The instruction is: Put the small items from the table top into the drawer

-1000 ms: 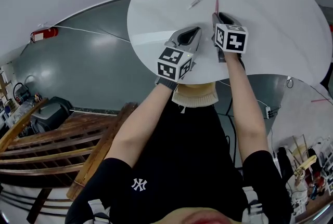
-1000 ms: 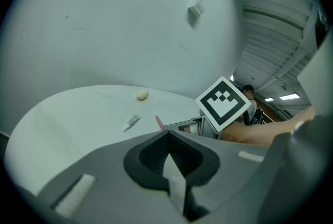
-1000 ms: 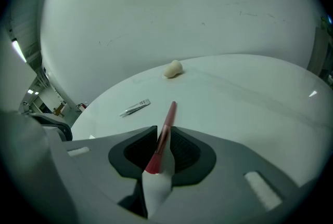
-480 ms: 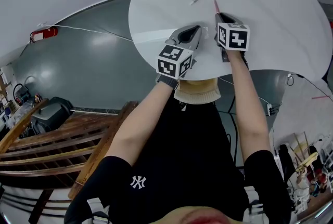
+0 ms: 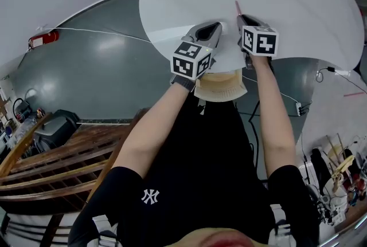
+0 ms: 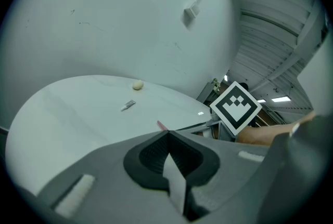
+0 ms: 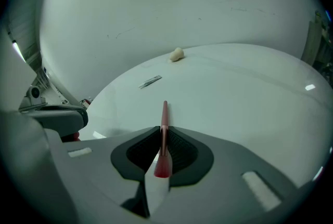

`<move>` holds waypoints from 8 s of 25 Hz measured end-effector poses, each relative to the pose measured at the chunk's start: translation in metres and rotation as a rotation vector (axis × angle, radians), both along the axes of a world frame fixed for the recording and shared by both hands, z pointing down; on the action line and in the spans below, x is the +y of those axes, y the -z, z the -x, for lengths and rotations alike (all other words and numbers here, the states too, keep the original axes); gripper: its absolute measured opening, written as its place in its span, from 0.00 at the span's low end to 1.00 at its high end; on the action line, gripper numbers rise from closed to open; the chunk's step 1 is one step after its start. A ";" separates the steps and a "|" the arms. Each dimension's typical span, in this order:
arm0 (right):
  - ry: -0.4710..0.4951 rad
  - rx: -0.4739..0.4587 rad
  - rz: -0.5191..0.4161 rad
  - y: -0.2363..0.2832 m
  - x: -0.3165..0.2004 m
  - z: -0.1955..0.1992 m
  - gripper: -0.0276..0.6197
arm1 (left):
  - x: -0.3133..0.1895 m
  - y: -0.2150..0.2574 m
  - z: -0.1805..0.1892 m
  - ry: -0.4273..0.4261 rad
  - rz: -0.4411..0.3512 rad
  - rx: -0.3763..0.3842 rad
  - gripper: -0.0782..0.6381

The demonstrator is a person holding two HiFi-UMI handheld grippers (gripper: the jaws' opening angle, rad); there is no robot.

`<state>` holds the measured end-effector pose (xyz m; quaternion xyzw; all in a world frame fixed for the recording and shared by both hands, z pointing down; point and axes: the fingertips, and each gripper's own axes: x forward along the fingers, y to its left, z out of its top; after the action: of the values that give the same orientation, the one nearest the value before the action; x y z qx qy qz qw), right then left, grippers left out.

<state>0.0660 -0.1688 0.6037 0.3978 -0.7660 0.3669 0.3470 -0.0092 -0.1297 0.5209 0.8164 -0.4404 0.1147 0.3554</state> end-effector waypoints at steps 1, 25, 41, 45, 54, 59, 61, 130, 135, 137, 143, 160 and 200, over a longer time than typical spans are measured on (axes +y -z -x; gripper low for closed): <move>-0.010 0.004 0.002 0.001 0.008 -0.002 0.15 | 0.006 0.001 -0.001 -0.007 -0.001 0.002 0.11; -0.375 -0.073 0.060 0.006 0.212 -0.034 0.15 | 0.148 0.013 -0.012 -0.179 -0.027 0.000 0.11; -0.612 -0.194 0.178 -0.033 0.286 -0.035 0.15 | 0.194 -0.002 -0.021 -0.251 -0.016 -0.040 0.11; -0.663 -0.242 0.211 -0.045 0.291 -0.033 0.15 | 0.196 -0.007 -0.022 -0.264 -0.009 -0.050 0.11; -0.708 -0.297 0.226 -0.066 0.286 -0.031 0.15 | 0.197 -0.018 -0.027 -0.288 0.007 -0.064 0.11; -0.711 -0.302 0.233 -0.072 0.284 -0.032 0.22 | 0.193 -0.019 -0.027 -0.289 0.009 -0.071 0.11; -0.701 -0.302 0.235 -0.071 0.284 -0.031 0.21 | 0.192 -0.019 -0.026 -0.288 0.009 -0.072 0.11; -0.074 -0.370 -0.106 0.063 -0.034 0.061 0.08 | -0.131 -0.039 0.046 0.065 -0.016 -0.289 0.18; -0.084 -0.373 -0.097 0.057 -0.042 0.061 0.08 | -0.139 -0.054 0.049 0.037 -0.013 -0.326 0.21; -0.088 -0.374 -0.094 0.055 -0.046 0.060 0.08 | -0.142 -0.059 0.051 0.034 -0.011 -0.346 0.21; -0.095 -0.370 -0.092 0.056 -0.048 0.057 0.08 | -0.142 -0.063 0.046 -0.012 0.004 -0.402 0.21; -0.115 -0.335 -0.094 0.055 -0.039 0.041 0.08 | -0.134 -0.063 0.035 -0.038 0.000 -0.436 0.18; -0.306 -0.240 -0.188 0.073 0.125 -0.016 0.08 | 0.091 -0.020 -0.037 -0.337 -0.111 -0.335 0.18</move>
<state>0.0817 -0.0435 0.5306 0.4936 -0.7633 0.3869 0.1549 0.0281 -0.0388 0.5412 0.8661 -0.3564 0.2821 0.2079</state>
